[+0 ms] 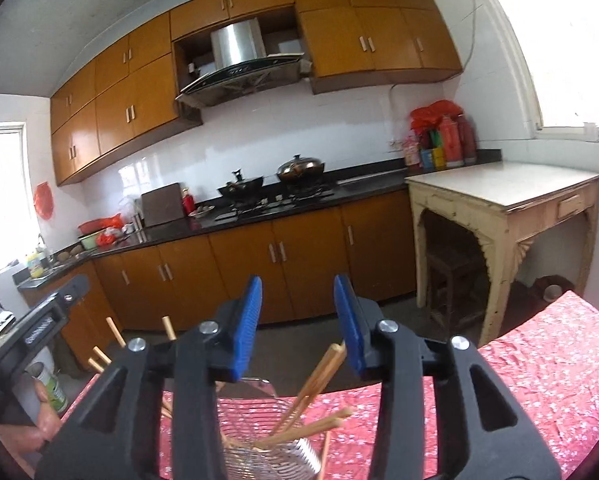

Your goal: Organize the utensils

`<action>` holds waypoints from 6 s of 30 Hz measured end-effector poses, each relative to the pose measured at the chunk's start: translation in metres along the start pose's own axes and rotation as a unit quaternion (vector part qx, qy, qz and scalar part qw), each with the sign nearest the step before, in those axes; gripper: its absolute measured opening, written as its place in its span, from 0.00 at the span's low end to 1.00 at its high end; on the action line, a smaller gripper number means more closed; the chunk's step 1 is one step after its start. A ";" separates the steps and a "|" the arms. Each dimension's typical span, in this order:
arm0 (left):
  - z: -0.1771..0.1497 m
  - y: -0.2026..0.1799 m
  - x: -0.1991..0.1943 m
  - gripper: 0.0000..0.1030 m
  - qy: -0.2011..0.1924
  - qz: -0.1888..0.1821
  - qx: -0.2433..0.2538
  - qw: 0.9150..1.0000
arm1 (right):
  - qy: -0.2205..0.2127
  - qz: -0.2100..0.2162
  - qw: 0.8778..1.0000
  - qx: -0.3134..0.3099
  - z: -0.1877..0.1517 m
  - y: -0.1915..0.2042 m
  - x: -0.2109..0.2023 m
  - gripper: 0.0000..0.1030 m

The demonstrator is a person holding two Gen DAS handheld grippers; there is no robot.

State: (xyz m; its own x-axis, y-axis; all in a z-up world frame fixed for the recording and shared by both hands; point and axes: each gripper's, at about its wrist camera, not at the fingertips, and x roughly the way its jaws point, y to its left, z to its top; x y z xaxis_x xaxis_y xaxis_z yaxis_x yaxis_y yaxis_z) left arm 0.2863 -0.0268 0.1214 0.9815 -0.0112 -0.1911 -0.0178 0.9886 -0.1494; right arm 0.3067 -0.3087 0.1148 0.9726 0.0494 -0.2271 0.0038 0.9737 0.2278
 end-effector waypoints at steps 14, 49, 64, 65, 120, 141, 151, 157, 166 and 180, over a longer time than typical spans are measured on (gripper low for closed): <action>-0.025 0.052 -0.076 0.76 0.027 0.006 0.005 1.000 | 0.064 -0.057 0.996 0.008 -0.058 -0.036 -0.062 0.50; -0.215 0.009 -0.048 0.83 0.304 -0.062 0.059 0.949 | 0.308 -0.160 0.936 0.064 -0.236 -0.099 0.006 0.08; -0.238 0.001 -0.005 0.08 0.370 -0.021 0.059 0.927 | 0.304 -0.165 0.937 0.055 -0.233 -0.112 0.008 0.08; -0.237 0.010 -0.002 0.07 0.370 -0.013 0.058 0.927 | 0.304 -0.164 0.937 0.053 -0.233 -0.112 0.010 0.08; -0.236 0.078 -0.015 0.98 0.372 -0.002 0.104 0.922 | 0.299 -0.172 0.939 -0.013 -0.230 -0.107 0.025 0.21; -0.236 0.078 -0.015 0.98 0.373 -0.001 0.104 0.922 | 0.301 -0.161 0.940 -0.014 -0.231 -0.111 0.018 0.33; -0.236 0.078 -0.015 0.98 0.373 0.000 0.106 0.922 | 0.303 -0.156 0.940 -0.021 -0.233 -0.107 0.012 0.40; -0.236 0.078 -0.016 0.98 0.373 0.000 0.105 0.922 | 0.302 -0.156 0.940 -0.016 -0.236 -0.107 -0.006 0.30; -0.232 0.087 -0.037 0.97 0.357 -0.037 0.086 0.929 | 0.304 -0.146 0.941 -0.037 -0.239 -0.093 -0.008 0.12; -0.236 0.082 -0.063 0.58 0.360 -0.065 0.097 0.926 | 0.305 -0.139 0.942 -0.029 -0.239 -0.092 -0.008 0.10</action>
State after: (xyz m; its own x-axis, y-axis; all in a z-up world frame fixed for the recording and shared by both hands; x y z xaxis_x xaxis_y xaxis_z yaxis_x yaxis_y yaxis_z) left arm 0.1783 0.0197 -0.1082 0.5907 -0.1602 -0.7908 0.1946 0.9794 -0.0530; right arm 0.2430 -0.3458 -0.1303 0.6222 -0.1083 -0.7753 0.2086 0.9775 0.0309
